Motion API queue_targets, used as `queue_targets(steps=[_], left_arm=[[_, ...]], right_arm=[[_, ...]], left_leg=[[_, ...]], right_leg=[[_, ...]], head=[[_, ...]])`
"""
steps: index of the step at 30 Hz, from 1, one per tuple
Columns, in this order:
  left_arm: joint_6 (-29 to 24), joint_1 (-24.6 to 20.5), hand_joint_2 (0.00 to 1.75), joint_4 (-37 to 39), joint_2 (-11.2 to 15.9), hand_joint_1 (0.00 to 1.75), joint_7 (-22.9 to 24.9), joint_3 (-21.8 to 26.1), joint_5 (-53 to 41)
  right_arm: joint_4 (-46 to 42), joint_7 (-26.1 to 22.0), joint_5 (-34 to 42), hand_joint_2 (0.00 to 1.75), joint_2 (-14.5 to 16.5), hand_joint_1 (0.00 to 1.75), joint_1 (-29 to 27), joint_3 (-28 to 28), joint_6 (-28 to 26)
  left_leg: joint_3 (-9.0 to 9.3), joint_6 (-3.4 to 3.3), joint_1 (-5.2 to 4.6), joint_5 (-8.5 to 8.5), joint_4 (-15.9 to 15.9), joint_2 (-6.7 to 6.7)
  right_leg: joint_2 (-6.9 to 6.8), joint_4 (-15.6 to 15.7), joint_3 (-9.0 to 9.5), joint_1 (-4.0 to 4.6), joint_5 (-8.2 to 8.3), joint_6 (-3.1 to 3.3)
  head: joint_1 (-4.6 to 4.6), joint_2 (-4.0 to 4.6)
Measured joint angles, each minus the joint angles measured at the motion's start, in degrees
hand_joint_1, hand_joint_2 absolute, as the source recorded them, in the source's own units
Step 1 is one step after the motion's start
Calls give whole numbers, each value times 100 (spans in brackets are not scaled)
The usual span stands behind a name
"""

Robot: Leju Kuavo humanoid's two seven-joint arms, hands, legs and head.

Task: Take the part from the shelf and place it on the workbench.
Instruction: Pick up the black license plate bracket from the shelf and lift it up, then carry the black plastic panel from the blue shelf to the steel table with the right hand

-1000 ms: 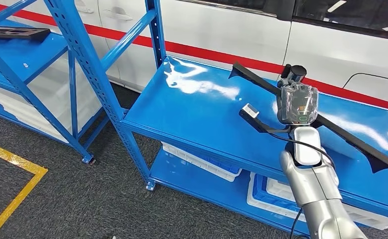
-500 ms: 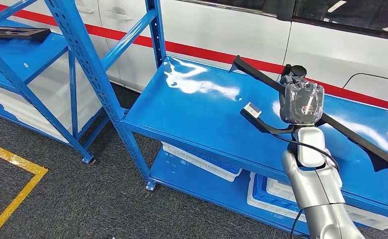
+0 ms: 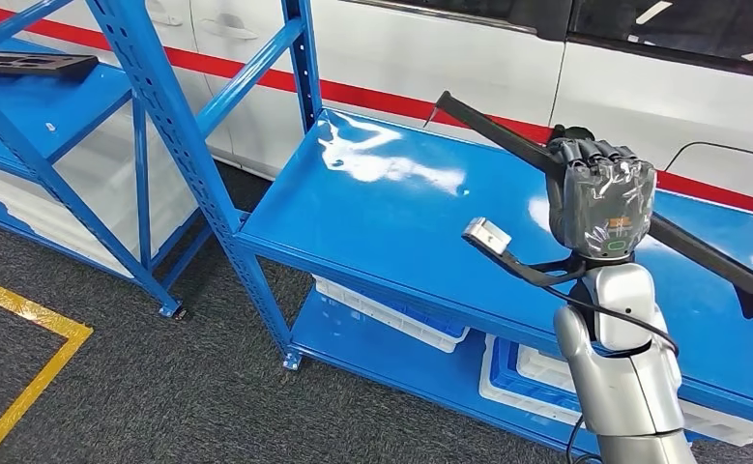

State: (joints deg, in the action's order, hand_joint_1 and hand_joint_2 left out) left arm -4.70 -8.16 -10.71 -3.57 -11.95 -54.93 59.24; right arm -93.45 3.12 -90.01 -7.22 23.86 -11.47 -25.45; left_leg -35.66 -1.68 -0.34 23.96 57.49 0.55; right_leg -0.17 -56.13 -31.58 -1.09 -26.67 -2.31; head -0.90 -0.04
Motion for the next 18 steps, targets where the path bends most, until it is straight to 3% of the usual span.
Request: queue_targets(steps=[9, 18], left_arm=[[8, 55, 175, 0, -25, 0, -74, 57, -74], [11, 54, 175, 0, -26, 0, -99, 57, -167]], right_arm=[[-1098, -329, 368, 175, 48, 175, -521, 171, -65], [-1256, -418, 599, 175, -9, 175, -759, 388, -280]], left_leg=[[0, -1, -1, 1, 0, 0], [1, -3, -1, 2, 0, -2]], right_leg=[[0, 1, -1, -1, 0, 0], [1, 1, -1, -1, 0, 0]], head=[[0, 0], [-1, 0]])
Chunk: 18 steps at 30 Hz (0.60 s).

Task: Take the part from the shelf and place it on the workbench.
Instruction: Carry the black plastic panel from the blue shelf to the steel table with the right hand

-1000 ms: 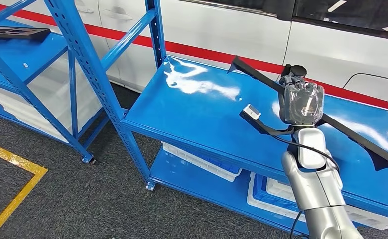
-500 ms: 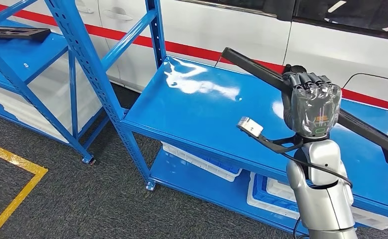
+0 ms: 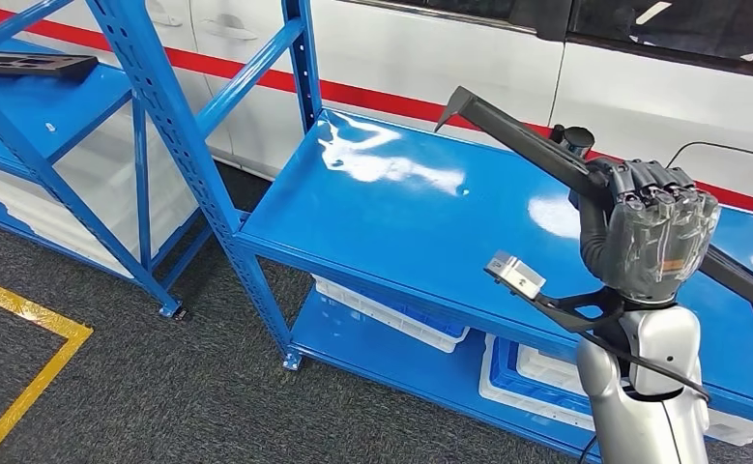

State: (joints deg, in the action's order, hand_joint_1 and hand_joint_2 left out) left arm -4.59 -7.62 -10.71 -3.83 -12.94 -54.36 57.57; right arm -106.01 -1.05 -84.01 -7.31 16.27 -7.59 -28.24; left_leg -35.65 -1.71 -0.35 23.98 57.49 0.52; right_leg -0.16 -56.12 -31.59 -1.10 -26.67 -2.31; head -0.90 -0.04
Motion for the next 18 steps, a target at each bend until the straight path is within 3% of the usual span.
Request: queue_targets(steps=[11, 18], left_arm=[[-12, 3, 175, 0, -15, 0, 6, 6, 54], [-20, 33, 175, 0, -14, 0, 11, 18, 103]], right_arm=[[0, -27, 223, 175, -29, 175, -83, 13, -144], [0, -73, 319, 175, -34, 175, -114, 12, -214]], left_leg=[[-2, -4, -7, 8, 4, 1], [-1, -47, -43, 35, 19, 1]], right_leg=[[0, 4, 1, -11, 0, -1], [0, 7, 1, -60, -6, -23]], head=[[-1, 0], [-1, 0]])
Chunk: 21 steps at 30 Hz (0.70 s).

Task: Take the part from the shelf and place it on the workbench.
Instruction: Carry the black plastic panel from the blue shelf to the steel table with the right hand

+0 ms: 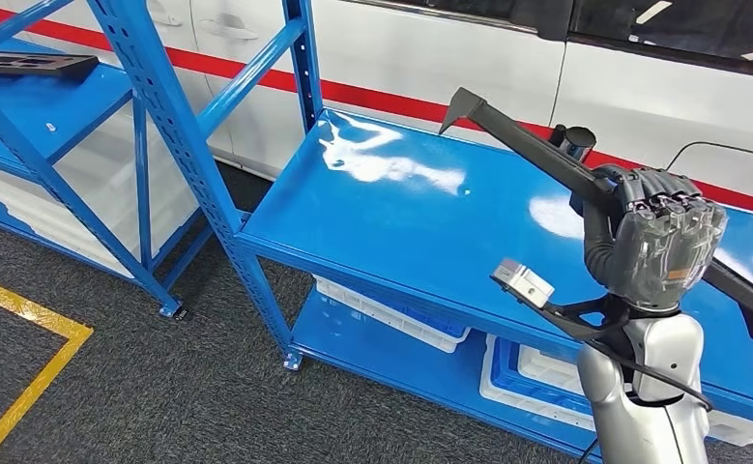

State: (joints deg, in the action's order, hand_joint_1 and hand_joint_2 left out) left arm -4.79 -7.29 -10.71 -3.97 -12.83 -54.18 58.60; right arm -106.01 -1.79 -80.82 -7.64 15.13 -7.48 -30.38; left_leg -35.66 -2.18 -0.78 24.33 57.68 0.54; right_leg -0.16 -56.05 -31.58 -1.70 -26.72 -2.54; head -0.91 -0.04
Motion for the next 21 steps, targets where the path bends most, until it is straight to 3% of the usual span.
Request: queue_targets(steps=[4, 6, 8, 10, 11, 12, 13, 15, 17, 19, 21], left_arm=[[-4, 6, 175, 0, 2, 0, 2, 2, 17], [-15, 10, 175, 0, -3, 0, 8, 9, 33], [-47, 12, 175, 0, -10, 0, 13, 25, 59], [-92, 19, 175, 1, -20, 0, 15, 42, 87], [-113, 27, 175, 1, -27, 0, 13, 52, 98], [-135, 36, 175, 1, -31, 0, 7, 64, 108], [-157, 43, 175, 1, -36, 0, -2, 77, 115], [-188, 49, 175, 1, -41, 0, -33, 93, 115], [-221, 50, 175, 2, -44, 0, -80, 104, 103], [-257, 58, 175, 2, -45, 0, -126, 121, 95], [-284, 65, 175, 2, -40, 0, -160, 135, 94]], right_arm=[[-1, -3, 40, 175, 2, 175, -1, -4, -17], [-4, -8, 92, 175, 2, 175, -6, -9, -38], [-11, -25, 154, 175, 2, 175, -23, -17, -75], [-15, -54, 233, 175, 0, 175, -56, -28, -117], [-13, -73, 282, 175, -3, 175, -75, -36, -134], [-10, -92, 331, 175, -5, 175, -89, -43, -150], [-7, -108, 378, 175, -9, 175, -96, -53, -173], [0, -122, 452, 175, -15, 175, -96, -84, -225], [4, -124, 507, 175, -25, 175, -96, -125, -278], [7, -125, 546, 175, -30, 175, -112, -158, -310], [9, -131, 584, 175, -34, 175, -140, -196, -328]], left_leg=[[7, -64, -28, 15, 2, 2], [61, -127, 1, -18, -70, -7], [118, -183, 32, -44, -134, -19], [124, -198, 21, -41, -137, -16], [124, -199, 13, -39, -135, -11], [123, -197, 6, -36, -131, -5], [125, -190, 3, -32, -125, 3], [126, -157, -1, -13, -92, 20], [115, -99, -17, 17, -42, 33], [103, -49, -18, 25, -18, 34], [70, 5, 9, 87, 53, 30]], right_leg=[[0, 24, 22, -25, 3, -65], [0, -68, -7, -24, -64, -75], [2, -588, -245, -16, -324, -16], [6, -1379, -650, -1, -632, 41], [8, -1624, -790, 4, -696, 35], [10, -1663, -827, 7, -672, 9], [10, -1460, -741, 4, -556, -30], [9, -679, -368, 0, -227, -89], [15, -183, -120, 22, -33, -55], [21, -131, -87, 49, 11, 19], [20, -132, -85, 20, 36, 83]], head=[[-3, 0], [0, 0], [14, 0], [26, 0], [27, 0], [27, 0], [28, 0], [29, 0], [28, 0], [25, 0], [18, 0]])
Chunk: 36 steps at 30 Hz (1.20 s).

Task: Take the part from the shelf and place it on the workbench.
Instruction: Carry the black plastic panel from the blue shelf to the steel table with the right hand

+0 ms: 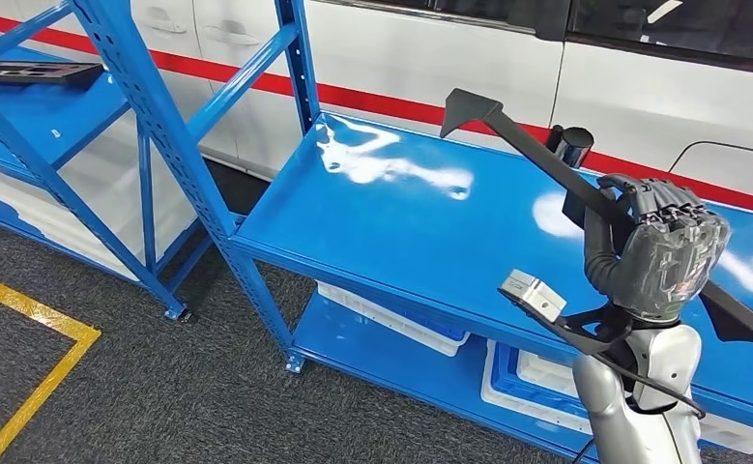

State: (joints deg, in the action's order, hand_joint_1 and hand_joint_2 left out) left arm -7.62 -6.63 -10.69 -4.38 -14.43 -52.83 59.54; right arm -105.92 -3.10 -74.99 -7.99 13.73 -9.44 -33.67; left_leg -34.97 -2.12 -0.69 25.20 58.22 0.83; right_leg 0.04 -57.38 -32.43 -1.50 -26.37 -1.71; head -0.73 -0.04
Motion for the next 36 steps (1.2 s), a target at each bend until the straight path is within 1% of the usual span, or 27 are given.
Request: queue_targets(steps=[1, 2, 4, 5, 6, 7, 9, 11, 13, 15, 16, 17, 19, 20, 21, 22, 23, 25, 26, 27, 28, 30, 31, 32, 33, 35, 36], left_arm=[[-9, 2, 175, -1, 2, 0, -16, 4, 0], [-15, 3, 175, -1, 4, 0, -29, 8, 0], [-27, 14, 175, -1, 2, 0, -39, 18, 0], [-44, 24, 175, -1, 1, 0, -39, 22, -5], [-61, 34, 175, -1, -1, 0, -39, 26, -15], [-77, 42, 175, -1, -1, 0, -39, 28, -28], [-98, 43, 175, -1, -1, 0, -39, 28, -56], [-111, 36, 175, -2, 1, 0, -39, 28, -79], [-122, 38, 175, -2, -1, 0, -39, 28, -99], [-132, 41, 175, -2, -8, 0, -39, 28, -117], [-136, 38, 175, -2, -11, 0, -39, 29, -123], [-138, 36, 175, -2, -14, 0, -39, 29, -128], [-139, 36, 175, -2, -20, 0, -35, 29, -136], [-137, 39, 175, -2, -25, 0, -30, 28, -140], [-137, 42, 175, -2, -30, 0, -26, 28, -145], [-136, 44, 175, -2, -33, 0, -22, 28, -149], [-136, 45, 175, -2, -36, 0, -21, 28, -150], [-135, 43, 175, -2, -41, 0, -21, 28, -151], [-134, 41, 175, -2, -44, 0, -21, 28, -153], [-134, 39, 175, -2, -46, 0, -21, 28, -155], [-134, 39, 175, -2, -48, 0, -21, 28, -156], [-134, 42, 175, -2, -48, 0, -21, 28, -157], [-134, 42, 175, -2, -47, 0, -21, 28, -157], [-134, 42, 175, -2, -46, 0, -21, 28, -157], [-134, 42, 175, -2, -46, 0, -21, 28, -157], [-134, 47, 175, -2, -47, 0, -21, 28, -157], [-134, 50, 175, -2, -48, 0, -21, 28, -157]], right_arm=[[3, -6, 30, 175, -7, 175, -15, -28, -12], [8, -16, 66, 175, -15, 175, -29, -58, -33], [26, -39, 139, 175, -30, 175, -54, -120, -78], [42, -52, 171, 175, -34, 175, -62, -155, -94], [58, -63, 201, 175, -36, 175, -66, -190, -101], [74, -70, 228, 175, -38, 175, -67, -221, -103], [99, -78, 272, 175, -38, 175, -65, -273, -108], [113, -78, 293, 175, -38, 175, -58, -310, -113], [122, -77, 298, 175, -36, 175, -54, -341, -115], [127, -77, 299, 175, -31, 175, -58, -365, -115], [127, -77, 299, 175, -30, 175, -60, -373, -115], [127, -77, 298, 175, -31, 175, -64, -377, -115], [132, -77, 292, 175, -33, 175, -85, -380, -115], [137, -77, 287, 175, -34, 175, -102, -380, -115], [142, -77, 283, 175, -34, 175, -117, -381, -115], [146, -77, 279, 175, -34, 175, -128, -381, -115], [148, -77, 279, 175, -34, 175, -133, -381, -115], [149, -77, 278, 175, -33, 175, -126, -381, -115], [149, -77, 277, 175, -33, 175, -124, -383, -115], [149, -77, 275, 175, -33, 175, -123, -384, -115], [149, -77, 274, 175, -33, 175, -123, -384, -115], [149, -74, 274, 175, -33, 175, -123, -385, -115], [149, -74, 274, 175, -32, 175, -121, -385, -115], [149, -73, 273, 175, -30, 175, -119, -386, -115], [149, -74, 272, 175, -28, 175, -118, -387, -115], [149, -73, 270, 175, -27, 175, -121, -389, -115], [150, -73, 270, 175, -26, 175, -123, -391, -115]], left_leg=[[-63, 38, 15, 115, 150, -8], [-177, 81, 36, 293, 420, -18], [-498, 154, 76, 687, 1169, -37], [-618, 177, 95, 792, 1461, -41], [-649, 189, 110, 792, 1561, -43], [-581, 191, 121, 701, 1462, -45], [-155, 162, 130, 356, 697, -55], [187, 121, 107, 156, 60, -62], [222, 86, 68, 143, -43, -58], [226, 7, 69, 85, -102, -65], [228, -43, 75, 49, -139, -71], [226, -88, 83, 14, -174, -78], [191, -134, 73, -16, -181, -82], [173, -141, 67, -26, -180, -81], [156, -144, 63, -36, -177, -79], [145, -141, 60, -46, -174, -75], [140, -135, 59, -53, -168, -70], [125, -109, 44, -54, -130, -62], [108, -88, 31, -54, -106, -62], [89, -62, 20, -57, -87, -62], [71, -33, 12, -65, -74, -63], [47, 21, 35, -69, -58, -61], [14, 54, 49, 2, 19, -61], [-62, 90, 64, 148, 207, -60], [-186, 128, 83, 355, 512, -61], [-505, 192, 113, 769, 1302, -63], [-598, 210, 127, 857, 1557, -64]], right_leg=[[-2, 6, 1, -18, 12, 42], [-5, 10, 0, -29, 20, 76], [-11, 8, -10, -19, 24, 115], [-12, 6, -15, -15, 24, 115], [-12, 5, -17, -13, 25, 115], [-12, 5, -16, -13, 26, 115], [-11, 4, -4, -15, 27, 110], [-14, -2, -9, 9, 35, 90], [-17, 7, -28, 27, 58, 47], [-19, -6, -61, 38, 44, -11], [-18, -108, -117, 44, -30, -19], [-18, -327, -221, 49, -162, -9], [-15, -1079, -550, 39, -524, 33], [-14, -1435, -698, 39, -659, 28], [-14, -1640, -769, 39, -721, 4], [-13, -1621, -727, 40, -692, -34], [-14, -1337, -551, 39, -575, -78], [-14, -490, -80, 38, -297, -129], [-11, -166, 88, 45, -201, -117], [-7, -7, 160, 56, -158, -90], [-2, 35, 166, 74, -144, -53], [0, 36, 158, 54, -101, 18], [-4, 42, 156, 31, -77, 60], [-9, 50, 152, 6, -55, 99], [-16, 52, 141, -7, -38, 131], [-27, 50, 103, 2, -14, 166], [-30, 49, 84, 6, -3, 172]], head=[[-12, 0], [-25, 0], [-46, 0], [-46, 0], [-47, 0], [-48, 0], [-49, 0], [-42, 0], [-35, 0], [-33, 0], [-26, 0], [-16, 0], [1, 0], [4, 0], [6, 0], [8, 0], [10, 0], [13, 0], [10, 0], [9, 0], [7, 0], [8, 0], [2, 0], [-4, 0], [-11, 0], [-20, 0], [-20, 0]])
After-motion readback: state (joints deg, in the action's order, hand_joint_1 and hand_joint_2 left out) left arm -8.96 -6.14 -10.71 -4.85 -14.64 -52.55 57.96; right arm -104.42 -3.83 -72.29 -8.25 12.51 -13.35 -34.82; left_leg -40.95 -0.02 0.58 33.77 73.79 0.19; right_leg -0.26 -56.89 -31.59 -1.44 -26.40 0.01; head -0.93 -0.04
